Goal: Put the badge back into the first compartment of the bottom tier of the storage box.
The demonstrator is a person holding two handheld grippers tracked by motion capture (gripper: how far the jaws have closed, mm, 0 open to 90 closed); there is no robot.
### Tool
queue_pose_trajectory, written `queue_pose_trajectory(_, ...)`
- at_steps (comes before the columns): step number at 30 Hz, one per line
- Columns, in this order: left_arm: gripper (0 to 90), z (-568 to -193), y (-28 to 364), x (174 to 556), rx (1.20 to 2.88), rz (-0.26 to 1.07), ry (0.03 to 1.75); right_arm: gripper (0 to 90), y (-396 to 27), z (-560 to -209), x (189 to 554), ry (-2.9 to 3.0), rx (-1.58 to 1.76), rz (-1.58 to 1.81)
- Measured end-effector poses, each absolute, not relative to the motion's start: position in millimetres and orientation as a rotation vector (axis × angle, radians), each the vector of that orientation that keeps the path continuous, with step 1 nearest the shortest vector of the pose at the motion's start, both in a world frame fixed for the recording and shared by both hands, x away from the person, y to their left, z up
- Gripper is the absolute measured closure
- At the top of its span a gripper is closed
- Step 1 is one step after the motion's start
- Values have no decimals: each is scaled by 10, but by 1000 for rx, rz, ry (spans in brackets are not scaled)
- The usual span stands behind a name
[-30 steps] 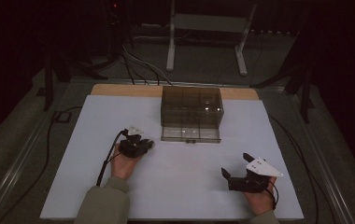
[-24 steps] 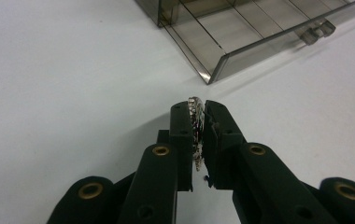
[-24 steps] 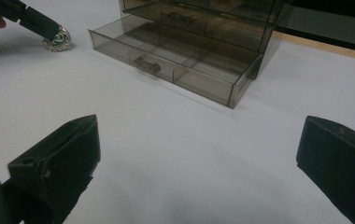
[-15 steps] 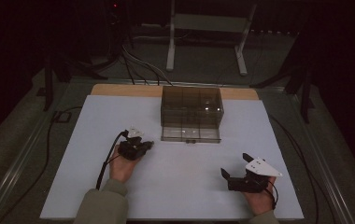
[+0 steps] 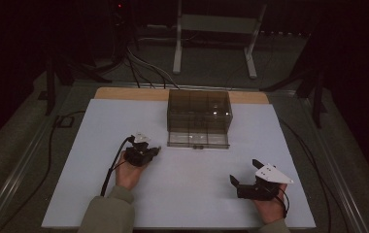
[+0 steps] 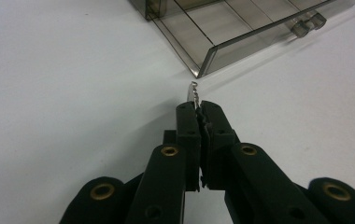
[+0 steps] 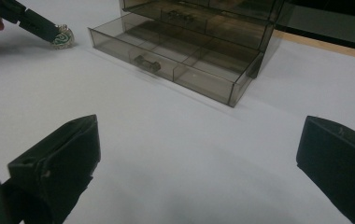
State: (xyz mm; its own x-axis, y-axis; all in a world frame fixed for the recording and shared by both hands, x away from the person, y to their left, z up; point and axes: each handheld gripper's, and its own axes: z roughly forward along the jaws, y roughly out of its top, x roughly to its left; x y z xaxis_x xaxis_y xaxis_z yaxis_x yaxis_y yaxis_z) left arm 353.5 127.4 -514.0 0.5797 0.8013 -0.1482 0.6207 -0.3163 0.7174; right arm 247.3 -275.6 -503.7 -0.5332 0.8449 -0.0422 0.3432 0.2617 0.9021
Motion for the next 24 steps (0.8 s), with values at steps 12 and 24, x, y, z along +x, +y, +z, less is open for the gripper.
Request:
queue_pose_trajectory(12,887,-5100,1294,3521,2027,297,1129,3,-2757,-5036,2471,2006,1072,1235)
queue_pose_trajectory(24,887,-5051,1327,3508,1998,291,1126,3,-2756,-5038,2472,2006,1073,1235)
